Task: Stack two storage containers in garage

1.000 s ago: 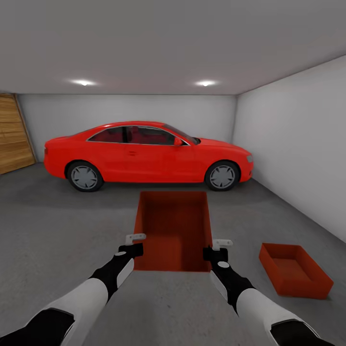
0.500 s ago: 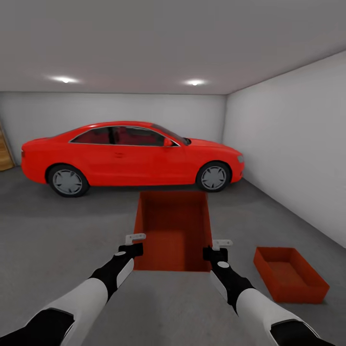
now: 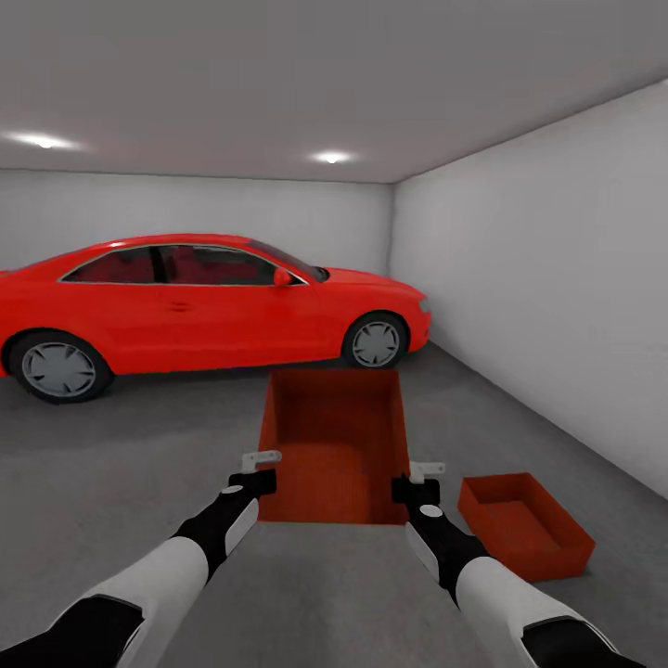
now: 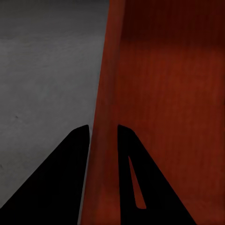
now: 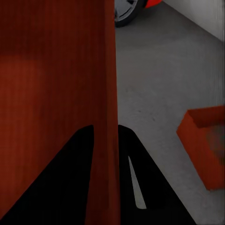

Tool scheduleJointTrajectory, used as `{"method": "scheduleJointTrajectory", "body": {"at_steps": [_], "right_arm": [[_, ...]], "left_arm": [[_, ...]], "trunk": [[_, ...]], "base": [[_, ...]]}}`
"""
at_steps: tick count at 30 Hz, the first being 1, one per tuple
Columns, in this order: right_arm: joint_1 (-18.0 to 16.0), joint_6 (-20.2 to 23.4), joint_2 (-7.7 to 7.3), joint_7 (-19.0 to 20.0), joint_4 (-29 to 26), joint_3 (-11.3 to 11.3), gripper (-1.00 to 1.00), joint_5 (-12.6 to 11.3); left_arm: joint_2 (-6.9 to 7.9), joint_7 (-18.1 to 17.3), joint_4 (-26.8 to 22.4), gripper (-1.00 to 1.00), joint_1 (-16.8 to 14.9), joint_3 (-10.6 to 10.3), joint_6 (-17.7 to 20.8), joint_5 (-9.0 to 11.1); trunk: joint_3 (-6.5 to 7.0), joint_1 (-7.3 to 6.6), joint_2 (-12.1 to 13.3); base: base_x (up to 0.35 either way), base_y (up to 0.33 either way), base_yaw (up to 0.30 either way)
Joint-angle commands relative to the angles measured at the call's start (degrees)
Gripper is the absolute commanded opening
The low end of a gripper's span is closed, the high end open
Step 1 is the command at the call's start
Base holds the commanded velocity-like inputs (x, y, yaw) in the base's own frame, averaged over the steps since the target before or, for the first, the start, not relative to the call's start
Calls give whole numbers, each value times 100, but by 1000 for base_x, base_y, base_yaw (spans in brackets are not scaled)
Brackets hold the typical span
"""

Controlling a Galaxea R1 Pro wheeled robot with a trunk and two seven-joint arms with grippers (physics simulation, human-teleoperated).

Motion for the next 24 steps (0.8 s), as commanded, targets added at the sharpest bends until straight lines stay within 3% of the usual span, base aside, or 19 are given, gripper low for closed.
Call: {"method": "scheduleJointTrajectory", "body": {"at_steps": [1, 12, 24], "right_arm": [[-15, -32, -10, -304, -3, -357, -100, -10], [-15, -32, -10, -311, -3, -357, -100, -10], [-15, -21, -10, -312, -3, -357, -100, -17]], "left_arm": [[236, 521, 48, -100, 5, -139, 37, -27], [241, 521, 48, -100, 5, -139, 43, -27], [238, 506, 47, -100, 5, -133, 86, -19]], "trunk": [[-8, 4, -6], [-8, 4, -6], [-8, 4, -6]], "base": [[322, 0, -270], [322, 29, -270], [310, 185, -270]]}}
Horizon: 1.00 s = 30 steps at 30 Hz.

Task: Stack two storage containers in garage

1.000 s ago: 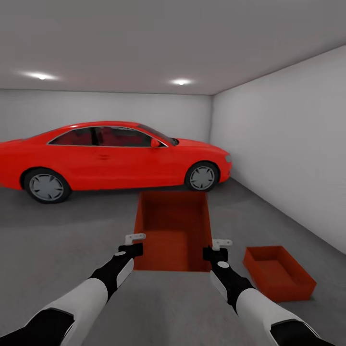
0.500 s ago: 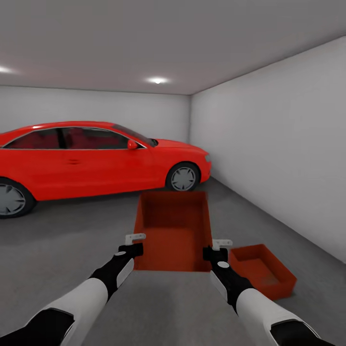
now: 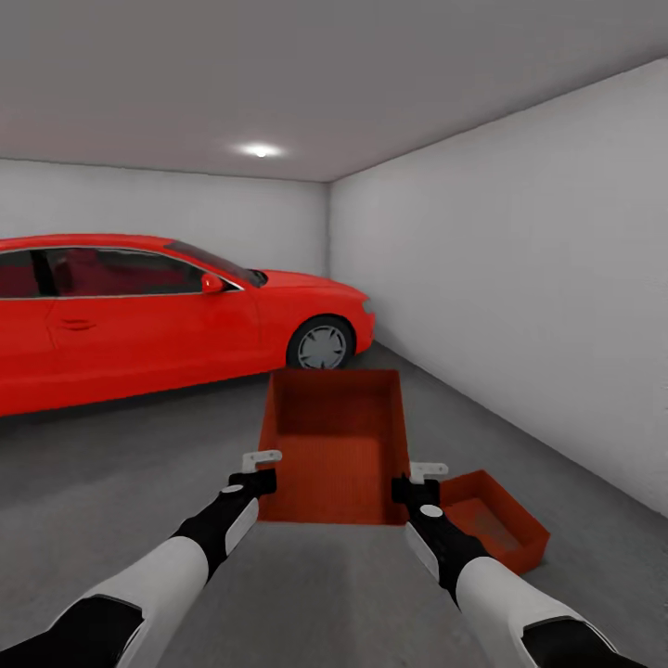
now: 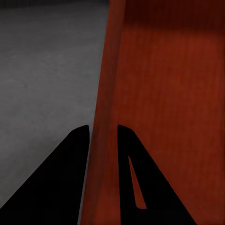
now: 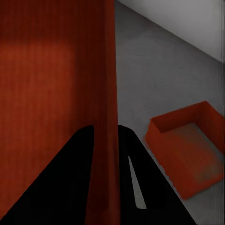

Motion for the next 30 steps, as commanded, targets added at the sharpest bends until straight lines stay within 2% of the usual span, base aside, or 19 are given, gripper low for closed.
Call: {"method": "scheduleJointTrajectory", "body": {"at_steps": [1, 30], "right_arm": [[-16, -32, -9, -320, -5, -350, -100, -1], [-16, -36, -11, -320, -5, -350, -100, 6]], "left_arm": [[236, 486, 76, -100, 5, -119, 38, -22], [243, 485, 77, -100, 5, -123, 30, -22]], "trunk": [[-7, 4, -6], [-7, 4, -6]], "base": [[302, 216, -270], [301, 217, -270]]}}
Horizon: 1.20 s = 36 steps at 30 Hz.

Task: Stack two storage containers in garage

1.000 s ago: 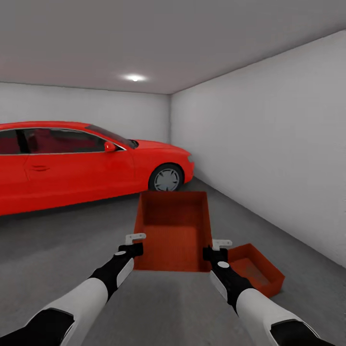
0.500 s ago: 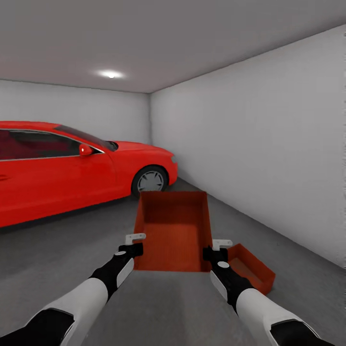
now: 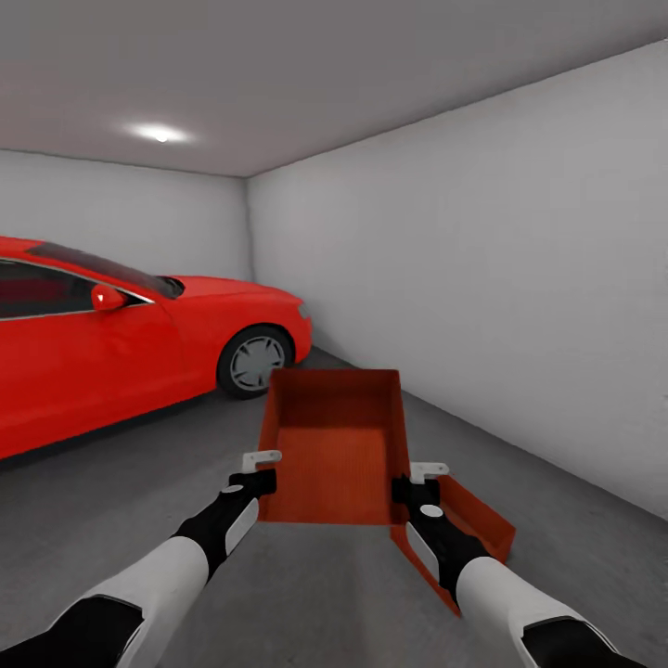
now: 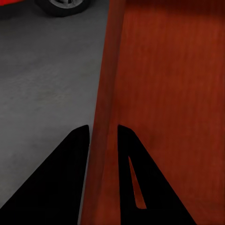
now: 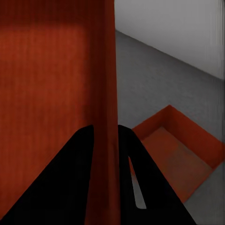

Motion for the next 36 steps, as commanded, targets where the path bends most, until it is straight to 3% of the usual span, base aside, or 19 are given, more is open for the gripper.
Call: {"method": "scheduleJointTrajectory", "body": {"at_steps": [1, 36], "right_arm": [[-16, -33, -8, -325, -4, -339, -100, -5], [-16, -33, -10, -325, -4, -339, -100, -5]], "left_arm": [[246, 482, 73, -100, 5, -122, 37, -27], [242, 439, 73, -100, 5, -122, 61, -24]], "trunk": [[-8, 4, -6], [-8, 4, -6]], "base": [[301, 217, -270], [299, 221, -270]]}}
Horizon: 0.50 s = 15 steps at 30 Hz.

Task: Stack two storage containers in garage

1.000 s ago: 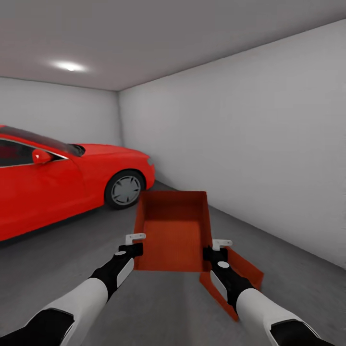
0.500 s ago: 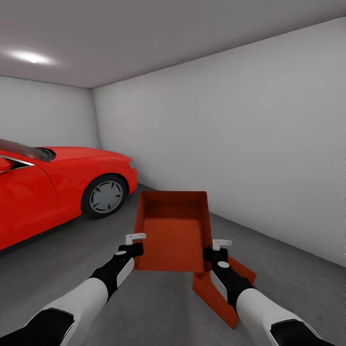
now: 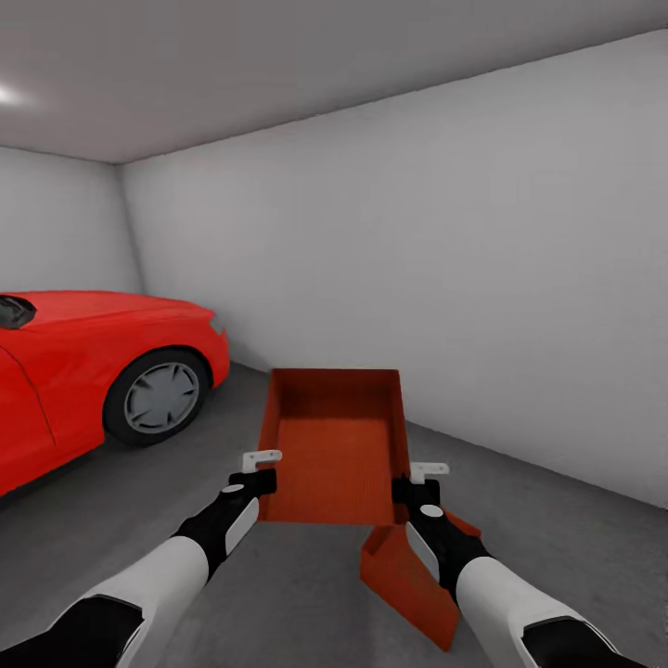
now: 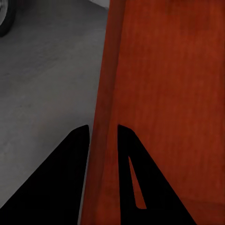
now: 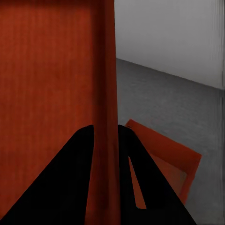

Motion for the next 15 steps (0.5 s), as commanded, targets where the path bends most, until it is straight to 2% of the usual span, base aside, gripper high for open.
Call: {"method": "scheduleJointTrajectory", "body": {"at_steps": [1, 12, 15], "right_arm": [[-16, -34, -9, -331, -5, -326, -100, -2], [-16, -34, -9, -328, -5, -326, -100, -2], [-16, -34, -10, -330, -5, -326, -100, -2]], "left_arm": [[244, 428, 92, -100, 5, -114, 39, -23], [241, 451, 87, -100, 5, -114, -11, -36], [239, 472, 84, -100, 5, -114, -20, -39]], "trunk": [[-8, 4, -6], [-8, 4, -6], [-8, 4, -6]], "base": [[297, 225, -270], [294, 225, -270], [144, 115, -270]]}}
